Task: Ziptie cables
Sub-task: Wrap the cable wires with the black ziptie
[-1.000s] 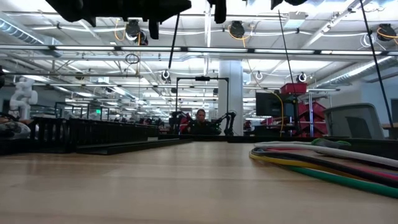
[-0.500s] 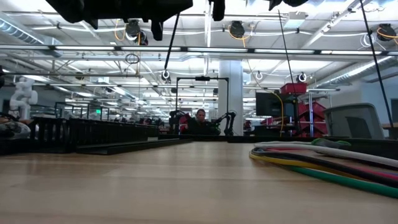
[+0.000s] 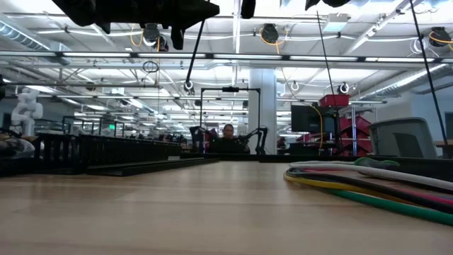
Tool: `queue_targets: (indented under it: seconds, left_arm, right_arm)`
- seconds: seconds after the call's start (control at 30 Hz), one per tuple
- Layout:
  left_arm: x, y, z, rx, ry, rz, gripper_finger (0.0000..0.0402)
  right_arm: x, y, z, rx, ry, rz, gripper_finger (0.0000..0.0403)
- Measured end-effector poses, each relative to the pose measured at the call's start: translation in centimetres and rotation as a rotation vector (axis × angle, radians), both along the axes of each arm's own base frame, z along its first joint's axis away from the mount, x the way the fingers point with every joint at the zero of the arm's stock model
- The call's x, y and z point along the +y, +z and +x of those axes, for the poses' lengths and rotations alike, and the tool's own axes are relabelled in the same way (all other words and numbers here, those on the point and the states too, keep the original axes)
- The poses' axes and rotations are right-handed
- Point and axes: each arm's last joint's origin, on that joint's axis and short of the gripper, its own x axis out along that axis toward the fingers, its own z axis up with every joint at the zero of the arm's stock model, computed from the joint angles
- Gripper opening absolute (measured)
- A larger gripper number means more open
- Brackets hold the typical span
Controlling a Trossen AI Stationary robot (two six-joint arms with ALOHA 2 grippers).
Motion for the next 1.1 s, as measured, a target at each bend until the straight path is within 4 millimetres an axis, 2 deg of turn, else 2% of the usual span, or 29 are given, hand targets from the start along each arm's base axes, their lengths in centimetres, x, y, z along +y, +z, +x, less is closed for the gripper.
queue_targets:
  seconds: [0.27,0.5,1.1]
  left_arm:
    - [0.05,0.12,-0.01,-0.011,0.019,0.000,0.0000]
    - [0.07,0.59,-0.06,-0.059,0.020,0.007,0.0000]
    - [0.06,0.48,-0.04,-0.048,0.020,0.007,0.0000]
  right_arm:
    - [-0.05,0.00,-0.01,0.000,-0.002,-0.003,0.0099]
    - [-0.49,-0.03,-0.07,0.003,-0.015,-0.002,0.0098]
    - [-0.73,0.08,-0.14,-0.005,-0.021,0.002,0.0098]
